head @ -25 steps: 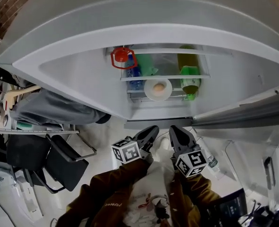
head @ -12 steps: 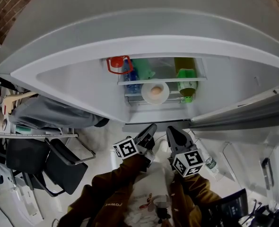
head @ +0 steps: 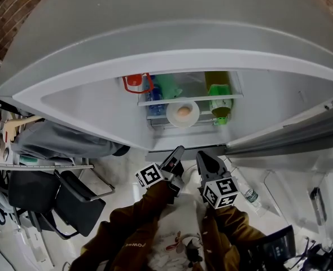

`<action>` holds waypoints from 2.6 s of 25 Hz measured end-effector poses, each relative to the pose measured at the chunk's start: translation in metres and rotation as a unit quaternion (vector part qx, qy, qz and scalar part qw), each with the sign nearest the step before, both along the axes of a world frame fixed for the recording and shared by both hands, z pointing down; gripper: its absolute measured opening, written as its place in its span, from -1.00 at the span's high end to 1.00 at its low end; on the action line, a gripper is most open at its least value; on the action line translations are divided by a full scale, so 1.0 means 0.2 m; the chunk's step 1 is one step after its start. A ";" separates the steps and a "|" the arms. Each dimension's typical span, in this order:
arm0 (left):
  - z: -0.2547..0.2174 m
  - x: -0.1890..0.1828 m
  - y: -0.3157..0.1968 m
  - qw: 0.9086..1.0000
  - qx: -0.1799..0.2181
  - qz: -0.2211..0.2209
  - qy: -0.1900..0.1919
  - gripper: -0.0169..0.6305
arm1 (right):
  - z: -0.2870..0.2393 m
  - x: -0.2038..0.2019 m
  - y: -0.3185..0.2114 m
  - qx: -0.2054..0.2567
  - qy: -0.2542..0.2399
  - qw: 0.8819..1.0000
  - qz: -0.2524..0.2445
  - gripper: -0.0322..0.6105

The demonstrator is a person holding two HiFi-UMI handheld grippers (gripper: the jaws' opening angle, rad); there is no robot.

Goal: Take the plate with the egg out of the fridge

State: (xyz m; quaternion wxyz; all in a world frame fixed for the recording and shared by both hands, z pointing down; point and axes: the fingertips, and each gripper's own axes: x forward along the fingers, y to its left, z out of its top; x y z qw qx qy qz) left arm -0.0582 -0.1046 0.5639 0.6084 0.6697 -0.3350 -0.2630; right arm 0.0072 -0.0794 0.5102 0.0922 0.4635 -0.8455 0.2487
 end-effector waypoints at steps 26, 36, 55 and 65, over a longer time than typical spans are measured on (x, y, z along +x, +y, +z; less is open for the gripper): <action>0.20 -0.10 -0.26 0.994 -0.039 -0.090 0.043 0.24 | 0.03 -0.03 -0.04 -0.004 -0.014 1.000 -0.014 0.88; 0.28 -0.09 -0.30 0.993 -0.061 -0.094 0.026 0.24 | 0.04 0.01 -0.03 -0.007 -0.013 1.000 -0.005 0.88; 0.37 -0.08 -0.40 0.991 -0.087 -0.105 0.020 0.24 | 0.04 0.02 -0.07 -0.006 -0.010 1.000 -0.003 0.88; 0.40 -0.08 -0.47 0.988 -0.100 -0.115 0.017 0.24 | 0.04 0.04 -0.09 -0.006 -0.006 1.000 -0.003 0.88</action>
